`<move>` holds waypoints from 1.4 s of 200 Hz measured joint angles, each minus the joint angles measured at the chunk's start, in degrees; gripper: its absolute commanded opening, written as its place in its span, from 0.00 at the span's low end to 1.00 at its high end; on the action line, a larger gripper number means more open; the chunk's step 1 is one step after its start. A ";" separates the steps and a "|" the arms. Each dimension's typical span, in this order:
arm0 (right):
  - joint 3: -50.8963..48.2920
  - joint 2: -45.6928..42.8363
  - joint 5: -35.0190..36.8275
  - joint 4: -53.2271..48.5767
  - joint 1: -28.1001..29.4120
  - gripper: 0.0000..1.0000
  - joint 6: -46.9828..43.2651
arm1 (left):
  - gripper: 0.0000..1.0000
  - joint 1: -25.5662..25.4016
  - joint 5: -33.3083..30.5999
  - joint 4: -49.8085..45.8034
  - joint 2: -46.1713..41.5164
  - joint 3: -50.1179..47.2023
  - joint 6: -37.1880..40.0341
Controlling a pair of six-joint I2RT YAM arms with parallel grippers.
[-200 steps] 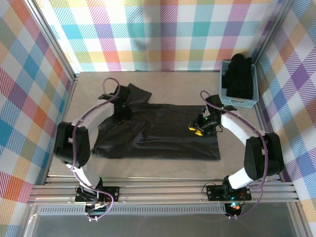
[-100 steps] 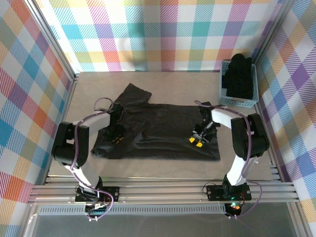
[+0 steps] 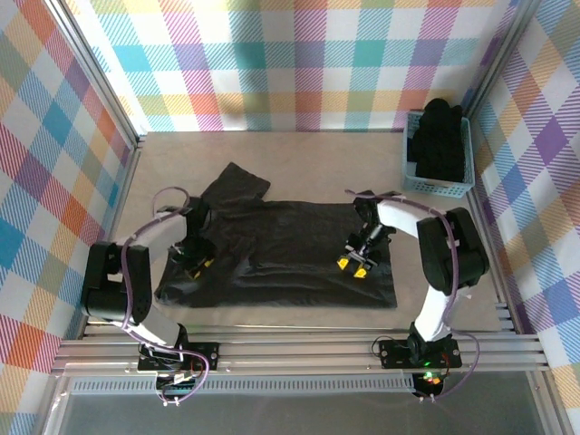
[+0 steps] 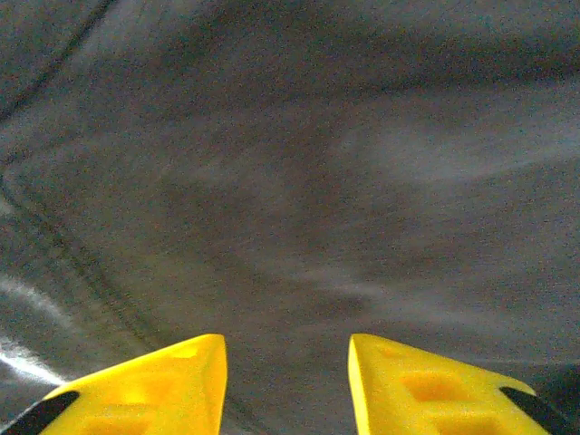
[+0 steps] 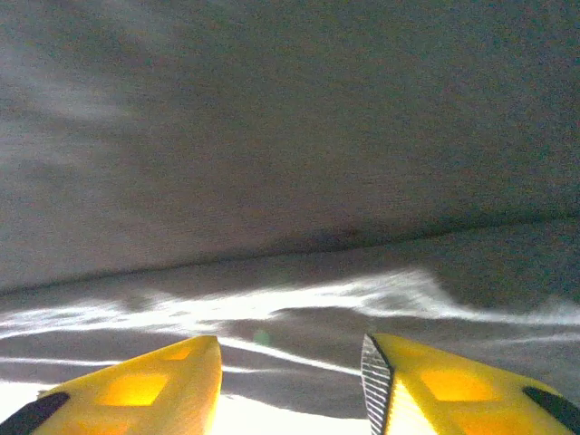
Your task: Fold and stack the t-shirts
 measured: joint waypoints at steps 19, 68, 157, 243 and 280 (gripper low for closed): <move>2.73 -5.84 0.59 5.49 -0.07 0.53 -1.42 | 0.45 0.00 -0.24 1.18 4.35 12.00 2.62; 13.22 -7.72 0.59 19.98 -2.29 0.54 -6.05 | 0.46 -0.20 -2.29 11.28 26.21 43.58 13.81; 20.31 -2.25 -1.42 22.01 -7.48 0.54 -6.99 | 0.53 -0.07 -4.66 17.84 55.63 75.30 25.92; 16.65 -2.73 -2.29 21.97 -7.58 0.54 -6.05 | 0.50 -0.68 -7.28 11.52 60.35 81.48 25.09; 16.65 -2.73 -2.73 21.99 -7.58 0.54 -5.49 | 0.48 -1.33 -9.09 9.64 61.37 81.61 25.77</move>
